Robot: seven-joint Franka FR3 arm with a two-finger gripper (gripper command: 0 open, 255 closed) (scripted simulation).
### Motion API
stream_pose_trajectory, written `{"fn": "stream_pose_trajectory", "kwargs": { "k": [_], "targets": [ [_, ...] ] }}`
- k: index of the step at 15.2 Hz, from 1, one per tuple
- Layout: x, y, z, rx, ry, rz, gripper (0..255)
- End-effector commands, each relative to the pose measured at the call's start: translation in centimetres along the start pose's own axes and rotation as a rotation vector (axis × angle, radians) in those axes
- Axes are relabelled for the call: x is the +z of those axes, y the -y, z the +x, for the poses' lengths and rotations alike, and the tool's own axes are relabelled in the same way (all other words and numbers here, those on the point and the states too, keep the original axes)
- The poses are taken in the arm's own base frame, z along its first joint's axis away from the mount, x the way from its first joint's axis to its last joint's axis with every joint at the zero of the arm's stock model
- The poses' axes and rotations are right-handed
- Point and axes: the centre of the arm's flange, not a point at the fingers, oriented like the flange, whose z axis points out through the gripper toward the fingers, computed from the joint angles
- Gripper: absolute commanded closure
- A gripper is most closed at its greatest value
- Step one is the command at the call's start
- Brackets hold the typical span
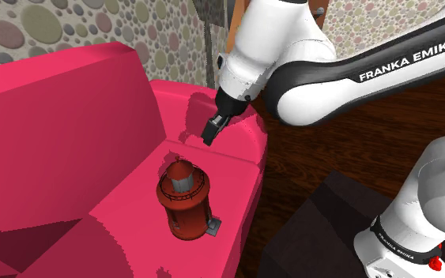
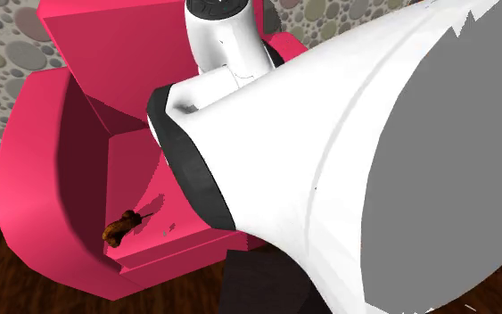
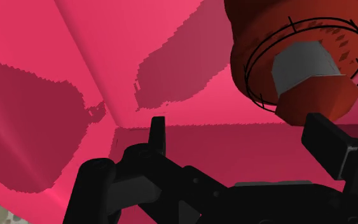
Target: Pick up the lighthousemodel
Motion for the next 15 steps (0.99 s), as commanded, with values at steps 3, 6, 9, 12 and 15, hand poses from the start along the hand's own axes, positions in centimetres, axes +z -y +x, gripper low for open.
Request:
{"fn": "stream_pose_trajectory", "kwargs": {
  "k": [3, 6, 9, 12, 15],
  "targets": [
    [2.1, 4.1, 1.5, -0.068, -0.075, -0.002, 0],
    [3.4, 7.3, 2.5, -0.118, -0.128, -0.004, 0],
    [4.8, 10.6, 3.5, -0.169, -0.182, -0.007, 0],
    [5.7, 10.6, 3.0, -0.169, -0.182, -0.007, 0],
    [7.2, 10.8, 2.4, -0.169, -0.182, -0.007, 0]
  ]
}}
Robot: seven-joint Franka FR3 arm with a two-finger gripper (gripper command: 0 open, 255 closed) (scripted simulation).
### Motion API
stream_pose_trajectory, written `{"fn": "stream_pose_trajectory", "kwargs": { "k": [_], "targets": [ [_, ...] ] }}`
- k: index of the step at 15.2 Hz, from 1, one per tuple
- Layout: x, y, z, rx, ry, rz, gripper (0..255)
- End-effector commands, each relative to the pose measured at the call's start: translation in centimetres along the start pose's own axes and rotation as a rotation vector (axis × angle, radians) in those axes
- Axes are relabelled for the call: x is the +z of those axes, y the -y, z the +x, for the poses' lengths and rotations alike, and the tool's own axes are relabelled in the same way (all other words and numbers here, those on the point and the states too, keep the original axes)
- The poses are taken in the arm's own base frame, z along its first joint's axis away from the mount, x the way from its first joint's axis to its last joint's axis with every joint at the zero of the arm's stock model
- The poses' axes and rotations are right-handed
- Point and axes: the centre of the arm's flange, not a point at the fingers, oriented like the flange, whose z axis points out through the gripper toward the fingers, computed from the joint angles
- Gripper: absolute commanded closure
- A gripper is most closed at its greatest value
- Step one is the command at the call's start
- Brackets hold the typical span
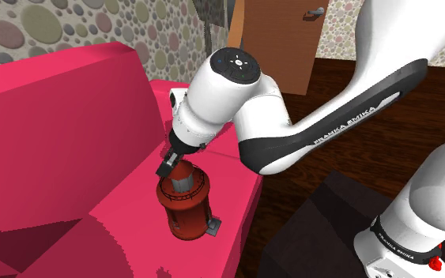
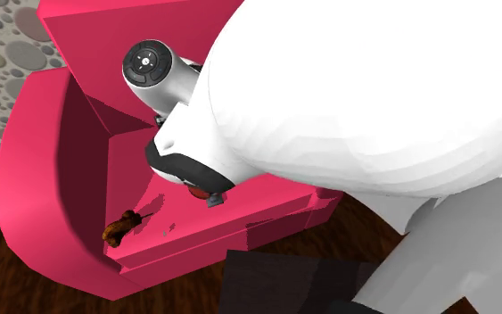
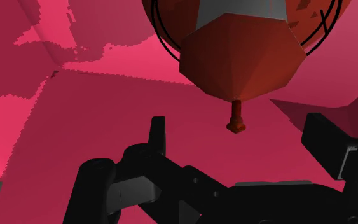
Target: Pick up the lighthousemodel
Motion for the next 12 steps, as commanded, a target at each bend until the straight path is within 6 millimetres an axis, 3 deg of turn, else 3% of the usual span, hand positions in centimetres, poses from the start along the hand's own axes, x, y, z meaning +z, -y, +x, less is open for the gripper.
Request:
{"fn": "stream_pose_trajectory", "kwargs": {
  "k": [1, 4, 5, 12],
  "targets": [
    [0.90, 0.26, -0.61, -0.001, -0.001, 0.000, 0],
    [1.57, 0.40, -1.08, -0.001, -0.001, 0.000, 0],
    [1.56, 0.41, -1.02, -0.001, -0.001, 0.000, 255],
    [1.54, 0.39, -1.03, -0.001, -0.001, 0.000, 255]
  ]
}}
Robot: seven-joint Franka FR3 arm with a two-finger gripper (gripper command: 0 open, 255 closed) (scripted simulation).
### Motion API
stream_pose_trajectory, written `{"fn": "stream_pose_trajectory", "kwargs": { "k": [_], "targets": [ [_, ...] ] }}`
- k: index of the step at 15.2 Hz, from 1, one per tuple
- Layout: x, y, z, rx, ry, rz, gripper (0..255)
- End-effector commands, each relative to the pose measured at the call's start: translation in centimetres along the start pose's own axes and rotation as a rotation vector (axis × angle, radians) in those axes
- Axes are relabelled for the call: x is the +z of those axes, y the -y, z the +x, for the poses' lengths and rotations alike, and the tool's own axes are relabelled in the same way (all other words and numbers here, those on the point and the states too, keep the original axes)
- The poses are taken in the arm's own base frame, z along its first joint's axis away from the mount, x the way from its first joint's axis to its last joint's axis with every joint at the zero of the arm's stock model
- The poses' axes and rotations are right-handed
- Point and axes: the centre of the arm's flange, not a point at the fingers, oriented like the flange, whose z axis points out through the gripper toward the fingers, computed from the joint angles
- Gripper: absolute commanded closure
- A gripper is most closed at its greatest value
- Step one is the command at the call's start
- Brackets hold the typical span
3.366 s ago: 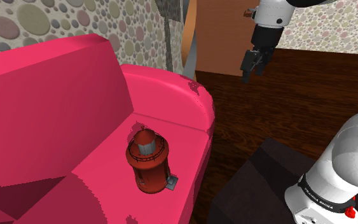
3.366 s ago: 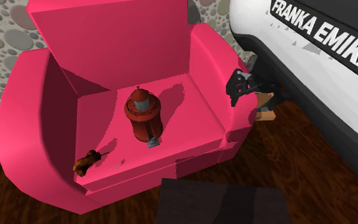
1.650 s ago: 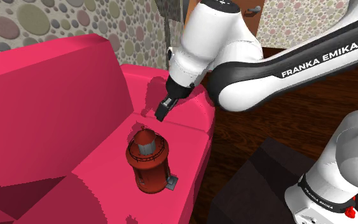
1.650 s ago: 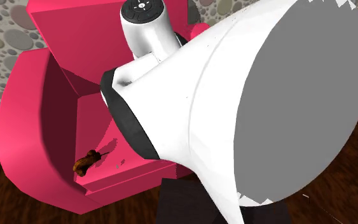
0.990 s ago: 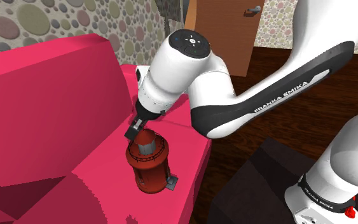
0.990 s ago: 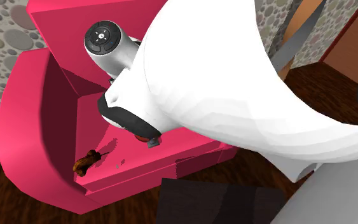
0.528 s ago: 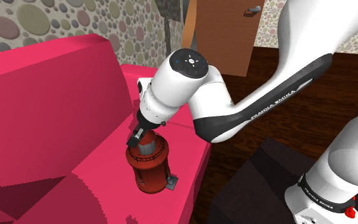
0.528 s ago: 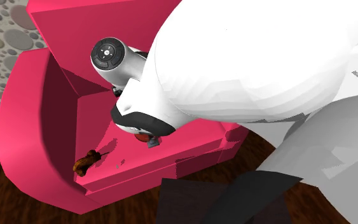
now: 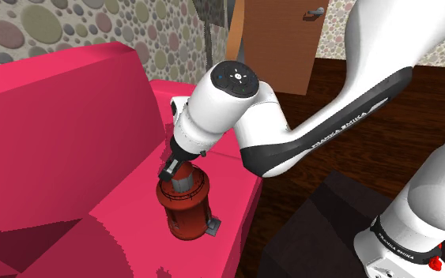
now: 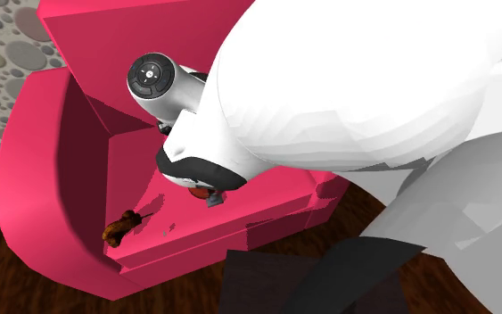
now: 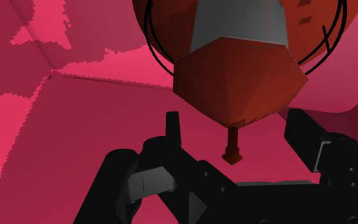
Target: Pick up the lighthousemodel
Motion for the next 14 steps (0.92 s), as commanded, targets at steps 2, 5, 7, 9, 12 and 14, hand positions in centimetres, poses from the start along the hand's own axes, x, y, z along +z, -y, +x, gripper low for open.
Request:
{"fn": "stream_pose_trajectory", "kwargs": {
  "k": [2, 5, 7, 9, 12, 14],
  "targets": [
    [0.1, 0.0, -0.1, 0.001, 0.002, 0.000, 255],
    [-1.2, -0.3, 0.8, 0.001, 0.002, 0.000, 255],
    [-2.0, -0.5, 1.4, 0.001, 0.002, 0.000, 255],
    [-2.9, -0.7, 1.9, 0.001, 0.002, 0.000, 255],
    [-4.2, -0.9, 2.8, 0.001, 0.002, 0.000, 255],
    [-5.0, -1.1, 3.4, 0.001, 0.002, 0.000, 255]
  ]
}}
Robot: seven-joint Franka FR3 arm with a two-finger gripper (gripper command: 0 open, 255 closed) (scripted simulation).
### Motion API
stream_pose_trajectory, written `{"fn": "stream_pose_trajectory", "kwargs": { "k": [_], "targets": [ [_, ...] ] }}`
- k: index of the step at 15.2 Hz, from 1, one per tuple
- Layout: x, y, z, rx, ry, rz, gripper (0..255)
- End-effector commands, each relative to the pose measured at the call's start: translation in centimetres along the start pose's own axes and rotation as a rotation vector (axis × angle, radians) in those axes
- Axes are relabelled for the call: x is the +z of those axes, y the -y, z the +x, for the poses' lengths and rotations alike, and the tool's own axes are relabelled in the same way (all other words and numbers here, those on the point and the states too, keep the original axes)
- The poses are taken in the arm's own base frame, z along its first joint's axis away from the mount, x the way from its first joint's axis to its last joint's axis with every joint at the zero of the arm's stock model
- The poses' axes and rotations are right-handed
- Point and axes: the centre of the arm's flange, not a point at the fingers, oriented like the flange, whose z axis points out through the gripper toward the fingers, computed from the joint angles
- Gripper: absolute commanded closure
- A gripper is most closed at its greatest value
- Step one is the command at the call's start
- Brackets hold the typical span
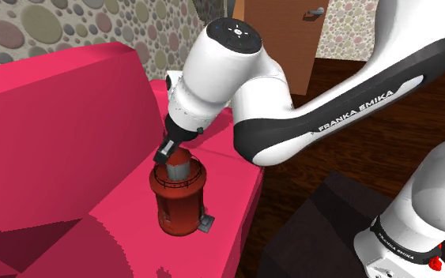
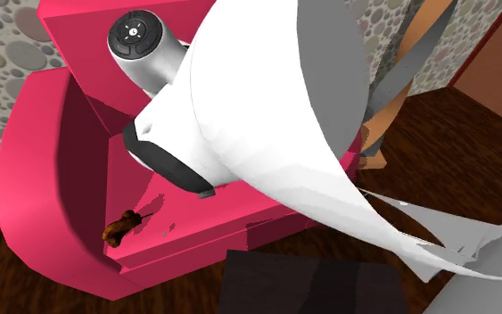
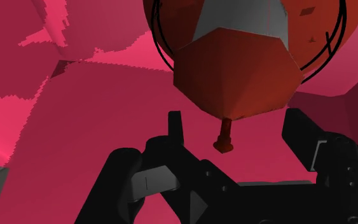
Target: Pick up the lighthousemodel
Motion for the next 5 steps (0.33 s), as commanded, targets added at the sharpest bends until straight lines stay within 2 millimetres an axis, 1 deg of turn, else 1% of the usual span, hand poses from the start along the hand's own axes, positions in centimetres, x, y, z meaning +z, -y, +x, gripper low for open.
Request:
{"fn": "stream_pose_trajectory", "kwargs": {
  "k": [1, 3, 5],
  "targets": [
    [-1.04, -0.31, 0.64, 0.000, -0.005, 0.001, 255],
    [-1.90, -0.49, 1.23, 0.000, -0.005, 0.001, 255],
    [-1.96, -0.50, 1.27, 0.000, -0.005, 0.001, 255]
  ]
}}
